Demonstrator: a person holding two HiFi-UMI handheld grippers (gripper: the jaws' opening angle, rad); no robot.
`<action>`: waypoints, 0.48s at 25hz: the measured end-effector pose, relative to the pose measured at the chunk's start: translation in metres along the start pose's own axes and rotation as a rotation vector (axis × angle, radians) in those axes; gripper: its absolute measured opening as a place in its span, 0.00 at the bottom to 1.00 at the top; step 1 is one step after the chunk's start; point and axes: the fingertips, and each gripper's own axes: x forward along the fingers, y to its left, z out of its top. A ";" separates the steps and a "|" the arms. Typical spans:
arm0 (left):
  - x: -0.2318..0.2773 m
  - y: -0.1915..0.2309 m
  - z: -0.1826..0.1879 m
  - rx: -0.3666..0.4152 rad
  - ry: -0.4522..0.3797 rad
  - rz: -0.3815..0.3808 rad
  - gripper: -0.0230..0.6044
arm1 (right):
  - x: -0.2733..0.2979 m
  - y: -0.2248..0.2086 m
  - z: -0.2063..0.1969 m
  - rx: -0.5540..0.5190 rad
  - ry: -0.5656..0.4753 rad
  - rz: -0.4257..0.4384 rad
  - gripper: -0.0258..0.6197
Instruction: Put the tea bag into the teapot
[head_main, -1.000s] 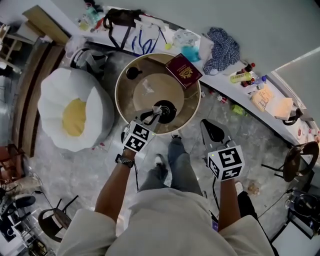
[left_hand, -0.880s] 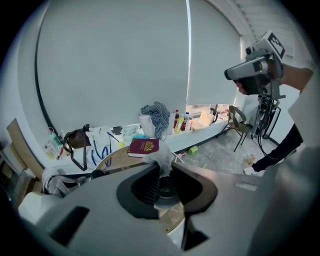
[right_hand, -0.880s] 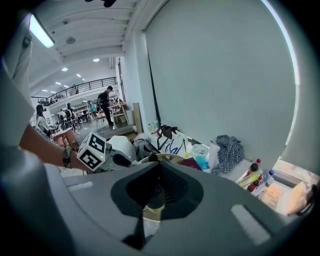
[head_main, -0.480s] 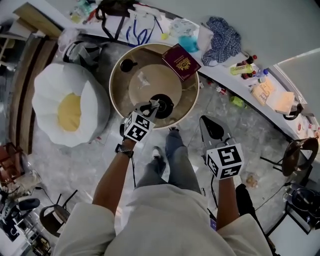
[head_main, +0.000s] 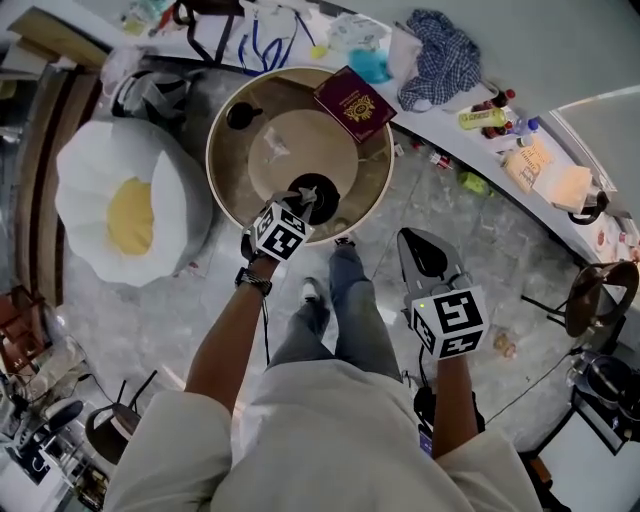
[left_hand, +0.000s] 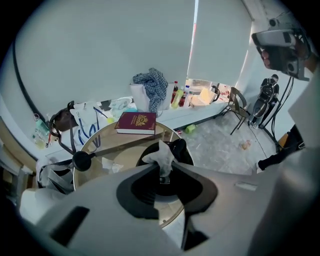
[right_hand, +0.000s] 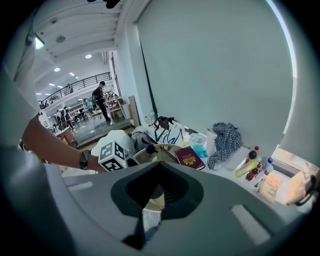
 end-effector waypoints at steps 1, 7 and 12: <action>0.004 0.000 -0.002 -0.003 0.015 -0.005 0.15 | 0.000 -0.001 -0.002 0.002 0.002 -0.001 0.05; 0.020 0.001 -0.012 -0.002 0.083 -0.016 0.15 | 0.002 -0.008 -0.006 0.010 0.007 -0.006 0.05; 0.028 -0.005 -0.013 0.058 0.125 -0.022 0.15 | 0.004 -0.014 -0.007 0.022 0.008 -0.014 0.05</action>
